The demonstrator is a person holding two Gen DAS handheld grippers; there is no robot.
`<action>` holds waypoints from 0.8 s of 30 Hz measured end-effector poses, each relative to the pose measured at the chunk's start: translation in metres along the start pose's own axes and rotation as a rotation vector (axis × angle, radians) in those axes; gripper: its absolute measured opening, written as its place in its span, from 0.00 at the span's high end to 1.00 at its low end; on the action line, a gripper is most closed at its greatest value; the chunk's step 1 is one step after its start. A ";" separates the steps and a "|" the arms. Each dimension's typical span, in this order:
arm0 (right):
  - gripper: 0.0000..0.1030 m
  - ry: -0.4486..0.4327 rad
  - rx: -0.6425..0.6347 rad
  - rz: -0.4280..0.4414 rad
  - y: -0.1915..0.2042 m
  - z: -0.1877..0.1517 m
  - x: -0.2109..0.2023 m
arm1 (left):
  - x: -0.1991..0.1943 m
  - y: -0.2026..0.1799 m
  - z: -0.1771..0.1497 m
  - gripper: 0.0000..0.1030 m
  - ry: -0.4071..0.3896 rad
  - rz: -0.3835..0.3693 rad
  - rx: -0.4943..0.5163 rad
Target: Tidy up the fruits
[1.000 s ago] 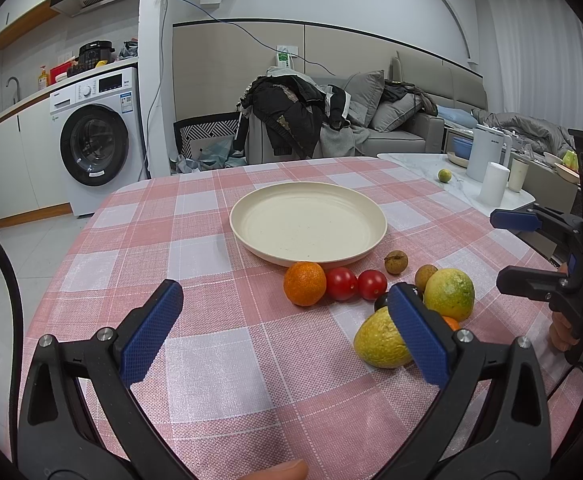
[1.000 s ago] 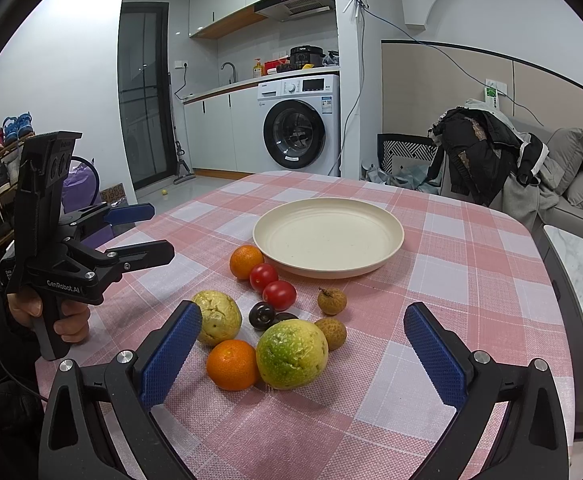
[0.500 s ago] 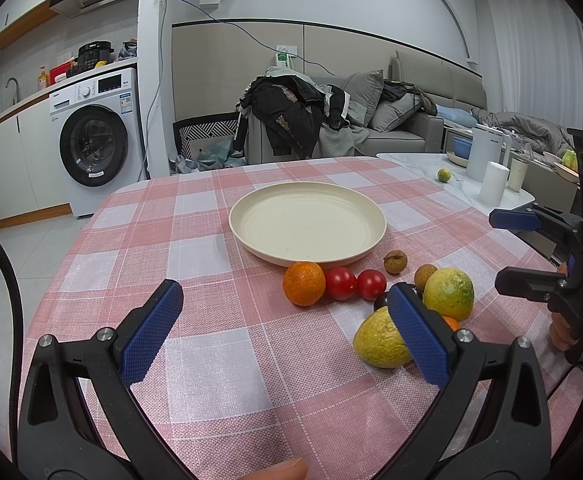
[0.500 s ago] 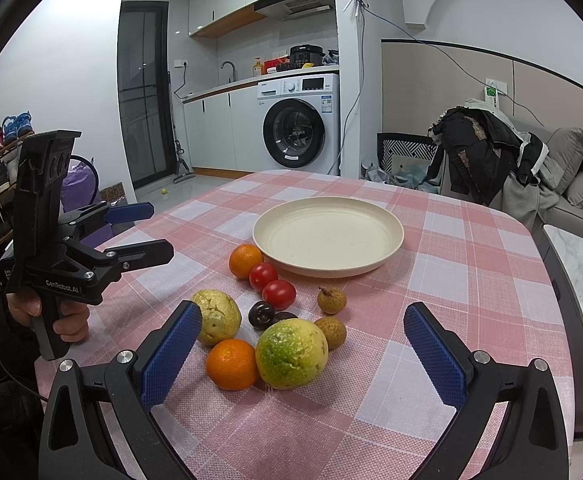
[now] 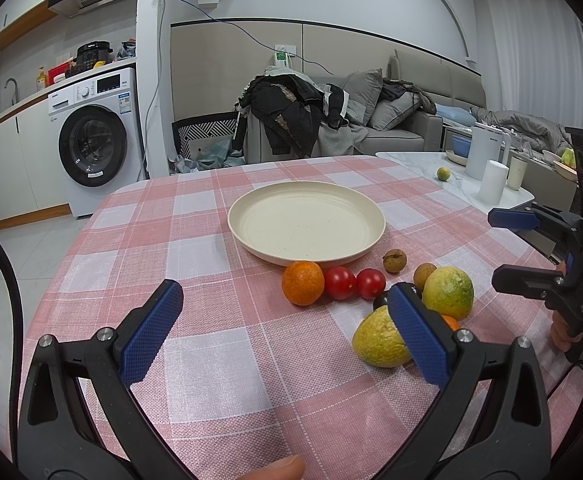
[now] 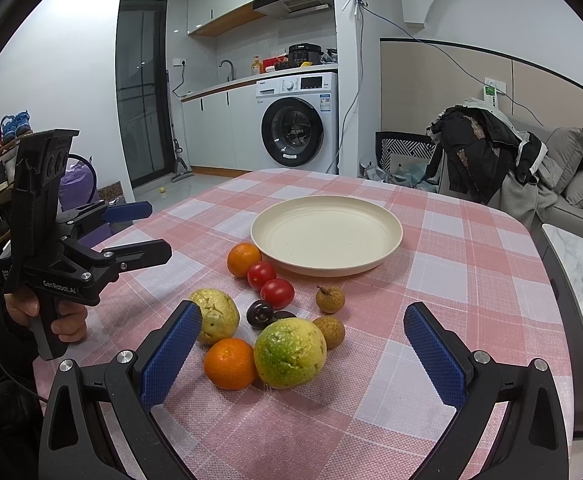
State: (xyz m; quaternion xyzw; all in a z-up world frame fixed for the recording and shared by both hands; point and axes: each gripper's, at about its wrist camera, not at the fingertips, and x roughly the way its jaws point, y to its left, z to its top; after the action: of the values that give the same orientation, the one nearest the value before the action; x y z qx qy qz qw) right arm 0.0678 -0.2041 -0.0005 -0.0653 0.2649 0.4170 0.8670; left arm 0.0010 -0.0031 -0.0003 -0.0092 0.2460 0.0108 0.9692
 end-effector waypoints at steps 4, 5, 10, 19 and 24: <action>0.00 0.003 0.003 -0.002 -0.002 -0.001 0.000 | 0.000 0.000 0.000 0.01 0.000 0.000 0.002; 0.00 0.004 0.002 -0.002 -0.002 -0.001 0.000 | 0.000 0.000 0.000 0.01 0.001 0.001 0.002; 0.00 0.011 0.002 -0.006 -0.002 -0.002 0.000 | 0.000 -0.002 0.000 0.01 0.003 0.002 0.008; 0.00 0.040 0.016 -0.018 -0.005 0.000 0.005 | 0.001 -0.003 -0.003 0.01 0.018 -0.020 0.007; 0.00 0.064 0.014 -0.007 -0.005 0.002 0.009 | 0.001 -0.001 -0.006 0.01 0.040 -0.053 0.000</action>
State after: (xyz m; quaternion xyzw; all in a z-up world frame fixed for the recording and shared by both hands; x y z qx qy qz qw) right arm 0.0773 -0.2006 -0.0043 -0.0737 0.2953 0.4100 0.8598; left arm -0.0004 -0.0042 -0.0060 -0.0157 0.2652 -0.0151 0.9640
